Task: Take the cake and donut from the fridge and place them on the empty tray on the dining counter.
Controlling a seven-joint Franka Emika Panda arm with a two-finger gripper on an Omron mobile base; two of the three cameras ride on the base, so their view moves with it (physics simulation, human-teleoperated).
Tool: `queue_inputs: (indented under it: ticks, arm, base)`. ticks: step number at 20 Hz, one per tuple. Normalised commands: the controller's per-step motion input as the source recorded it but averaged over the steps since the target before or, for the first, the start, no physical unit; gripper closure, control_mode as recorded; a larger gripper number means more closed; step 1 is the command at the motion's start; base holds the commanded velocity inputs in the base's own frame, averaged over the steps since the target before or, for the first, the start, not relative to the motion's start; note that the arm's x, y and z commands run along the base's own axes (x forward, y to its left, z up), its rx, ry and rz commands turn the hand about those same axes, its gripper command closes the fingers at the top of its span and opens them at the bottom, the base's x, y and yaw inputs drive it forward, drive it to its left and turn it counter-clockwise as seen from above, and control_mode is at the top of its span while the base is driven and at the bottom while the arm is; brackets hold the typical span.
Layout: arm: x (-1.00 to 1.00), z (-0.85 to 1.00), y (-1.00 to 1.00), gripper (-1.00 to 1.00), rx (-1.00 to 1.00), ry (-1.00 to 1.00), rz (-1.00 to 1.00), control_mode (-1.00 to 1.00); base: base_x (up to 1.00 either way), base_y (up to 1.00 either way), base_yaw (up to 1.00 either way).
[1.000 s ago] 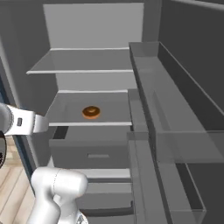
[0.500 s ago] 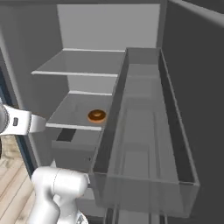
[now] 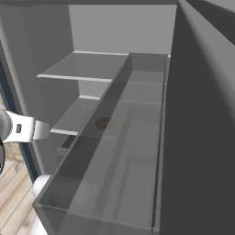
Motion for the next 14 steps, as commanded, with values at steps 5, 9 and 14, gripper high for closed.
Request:
queue_inputs:
  ticks: [5,9,14]
  arm:
    - [0.8,-0.02,0.0,-1.0,0.0,0.24,-0.16,-1.0]
    - [0.97,-0.21,-0.22,-1.0,0.0,0.1,-0.07,-1.0]
    - [0.55,-0.29,-0.62,-1.0,0.05,0.08,0.0,-1.0]
  base:
    - [0.2,0.01,-0.05]
    - [0.0,0.0,0.0]
    - [0.0,0.0,0.0]
